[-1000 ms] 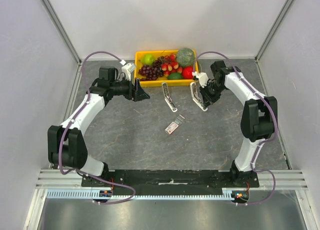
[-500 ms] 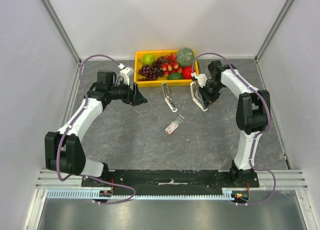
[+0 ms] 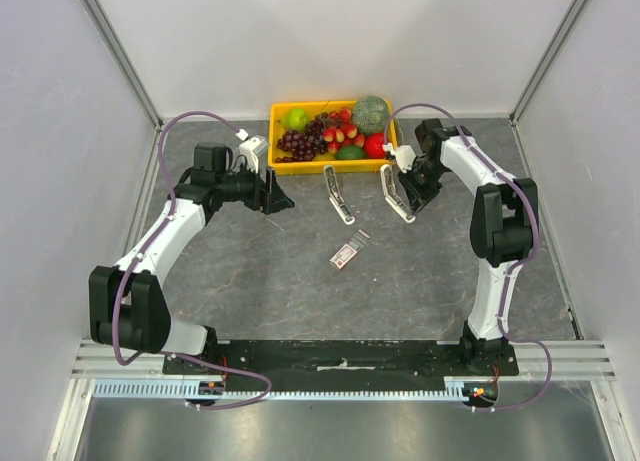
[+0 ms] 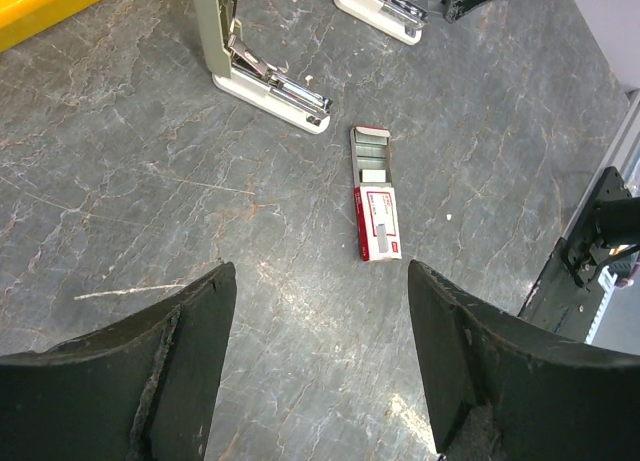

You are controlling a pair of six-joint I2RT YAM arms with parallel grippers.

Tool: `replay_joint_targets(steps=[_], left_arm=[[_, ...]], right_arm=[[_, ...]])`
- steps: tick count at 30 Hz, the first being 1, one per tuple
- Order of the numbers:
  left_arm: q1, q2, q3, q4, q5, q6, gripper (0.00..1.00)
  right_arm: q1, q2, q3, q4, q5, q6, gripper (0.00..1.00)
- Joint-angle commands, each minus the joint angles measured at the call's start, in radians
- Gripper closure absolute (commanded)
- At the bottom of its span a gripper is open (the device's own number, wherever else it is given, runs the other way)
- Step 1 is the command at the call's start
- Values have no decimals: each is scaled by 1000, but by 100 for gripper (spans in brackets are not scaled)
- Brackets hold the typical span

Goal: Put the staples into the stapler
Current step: Install the staple into the stapler.

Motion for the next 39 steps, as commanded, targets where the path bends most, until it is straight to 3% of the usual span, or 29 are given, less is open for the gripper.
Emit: replay_joint_targets(steps=[1, 39], left_arm=[[5, -28, -3, 41, 5, 36, 24], [7, -22, -16, 53, 2, 35, 24]], right_arm=[[-5, 18, 48, -11, 14, 15, 95], [41, 45, 54, 5, 82, 27, 95]])
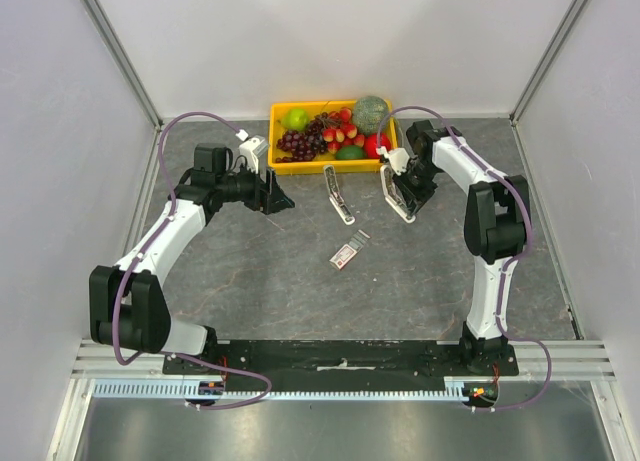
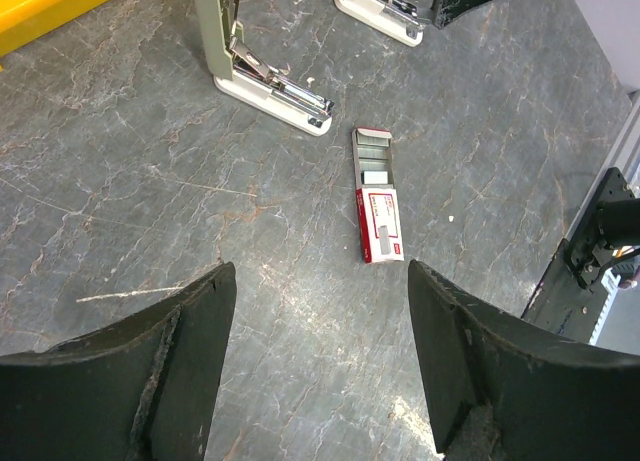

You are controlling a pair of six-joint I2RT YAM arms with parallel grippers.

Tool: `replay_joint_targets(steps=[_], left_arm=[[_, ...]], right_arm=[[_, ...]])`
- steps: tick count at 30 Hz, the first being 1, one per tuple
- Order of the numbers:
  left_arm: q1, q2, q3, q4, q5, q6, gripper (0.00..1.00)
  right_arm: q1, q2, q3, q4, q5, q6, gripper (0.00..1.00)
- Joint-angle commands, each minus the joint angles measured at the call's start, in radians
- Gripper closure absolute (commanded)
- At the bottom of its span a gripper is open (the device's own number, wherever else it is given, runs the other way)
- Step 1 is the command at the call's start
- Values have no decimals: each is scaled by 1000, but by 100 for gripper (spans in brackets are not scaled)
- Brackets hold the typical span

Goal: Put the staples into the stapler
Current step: Install the staple into the stapler.

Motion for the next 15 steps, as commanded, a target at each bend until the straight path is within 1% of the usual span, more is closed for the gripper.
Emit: replay_joint_targets(steps=[1, 15], left_arm=[[7, -22, -6, 36, 3, 35, 24], [7, -20, -9, 37, 3, 33, 24]], right_arm=[[5, -1, 25, 4, 18, 12, 95], [8, 11, 25, 7, 9, 16, 95]])
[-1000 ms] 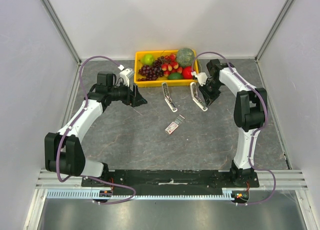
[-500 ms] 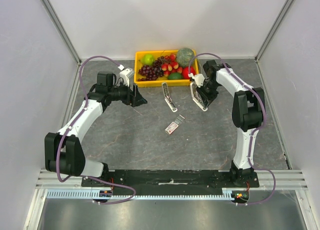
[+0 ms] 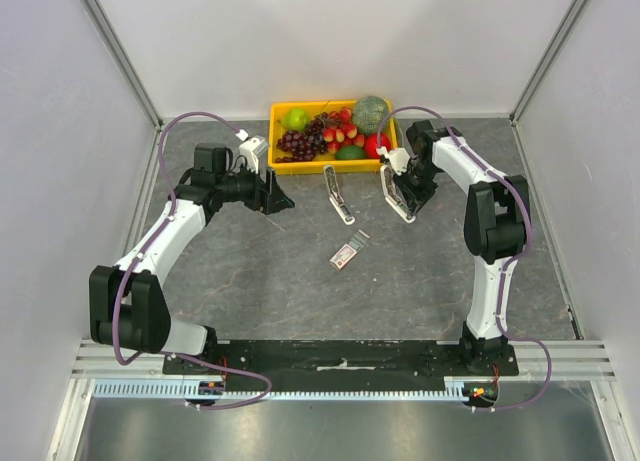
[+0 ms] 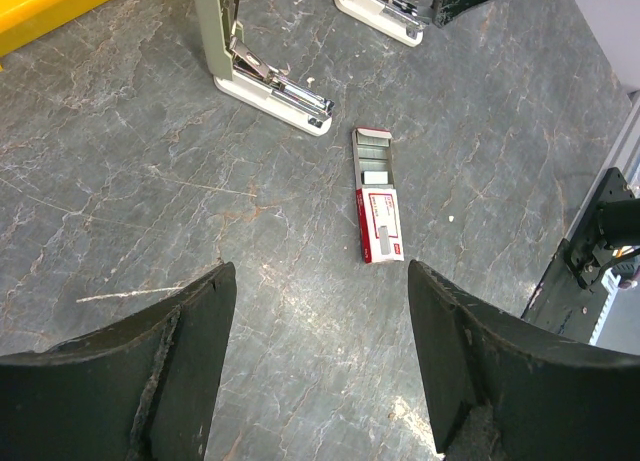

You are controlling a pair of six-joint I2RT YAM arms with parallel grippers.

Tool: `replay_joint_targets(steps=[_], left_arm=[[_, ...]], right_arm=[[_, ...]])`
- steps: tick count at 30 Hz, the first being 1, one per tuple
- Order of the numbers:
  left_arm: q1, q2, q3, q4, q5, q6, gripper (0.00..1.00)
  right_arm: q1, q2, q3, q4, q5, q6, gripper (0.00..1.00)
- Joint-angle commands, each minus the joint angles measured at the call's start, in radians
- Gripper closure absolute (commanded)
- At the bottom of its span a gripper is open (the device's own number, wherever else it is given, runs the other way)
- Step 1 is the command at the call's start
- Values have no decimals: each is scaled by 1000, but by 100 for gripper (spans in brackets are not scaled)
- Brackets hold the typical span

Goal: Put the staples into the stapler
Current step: Install the staple into the stapler.

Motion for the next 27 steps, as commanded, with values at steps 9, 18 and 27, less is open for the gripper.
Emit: replay_joint_targets(steps=[9, 18, 27], left_arm=[[7, -19, -9, 37, 5, 33, 24], [7, -17, -9, 37, 5, 33, 24], [7, -17, -12, 40, 2, 33, 24]], right_arm=[[15, 12, 26, 4, -3, 15, 95], [16, 16, 33, 9, 10, 21, 95], [15, -11, 34, 13, 0, 26, 96]])
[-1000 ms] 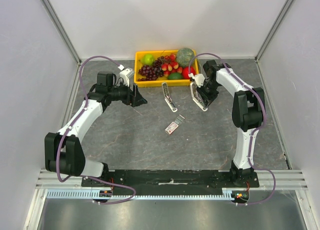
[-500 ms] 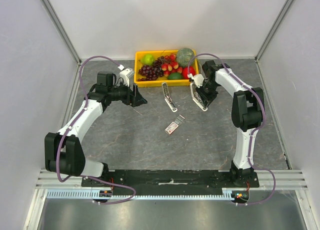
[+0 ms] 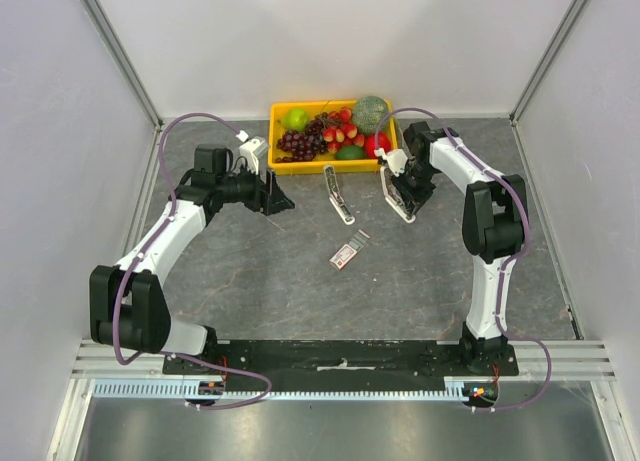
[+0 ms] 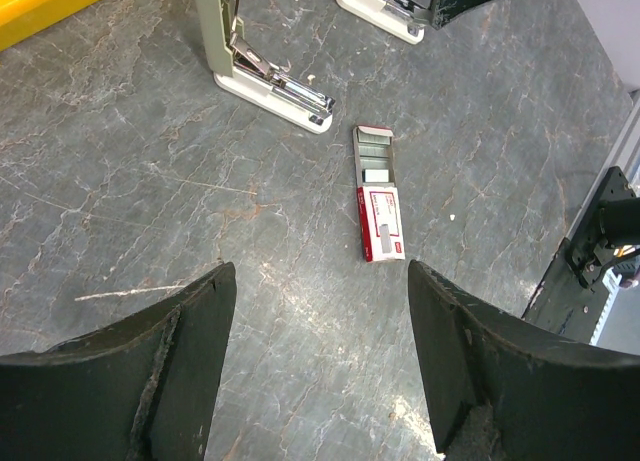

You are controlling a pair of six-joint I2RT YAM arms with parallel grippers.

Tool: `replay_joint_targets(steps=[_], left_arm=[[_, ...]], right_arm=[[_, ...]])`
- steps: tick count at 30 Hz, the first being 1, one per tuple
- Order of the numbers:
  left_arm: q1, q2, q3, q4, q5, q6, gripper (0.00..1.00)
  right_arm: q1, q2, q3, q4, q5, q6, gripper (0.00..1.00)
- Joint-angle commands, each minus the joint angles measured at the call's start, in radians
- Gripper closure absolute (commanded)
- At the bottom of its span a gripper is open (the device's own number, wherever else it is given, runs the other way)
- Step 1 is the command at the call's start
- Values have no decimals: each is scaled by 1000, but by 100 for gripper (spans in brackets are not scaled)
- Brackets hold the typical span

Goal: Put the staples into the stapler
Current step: Install the staple into the stapler.

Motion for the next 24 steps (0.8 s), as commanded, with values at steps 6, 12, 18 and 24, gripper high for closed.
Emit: replay_joint_targets(steps=[6, 12, 18, 24], left_arm=[[7, -17, -3, 34, 3, 31, 24], [7, -19, -5, 36, 2, 33, 24], [8, -20, -5, 34, 3, 33, 24], [8, -20, -6, 36, 5, 33, 24]], right_arm=[[3, -42, 39, 10, 18, 19, 96], [4, -54, 40, 11, 19, 19, 96], [3, -62, 46, 10, 16, 19, 96], [-4, -63, 54, 11, 22, 18, 96]])
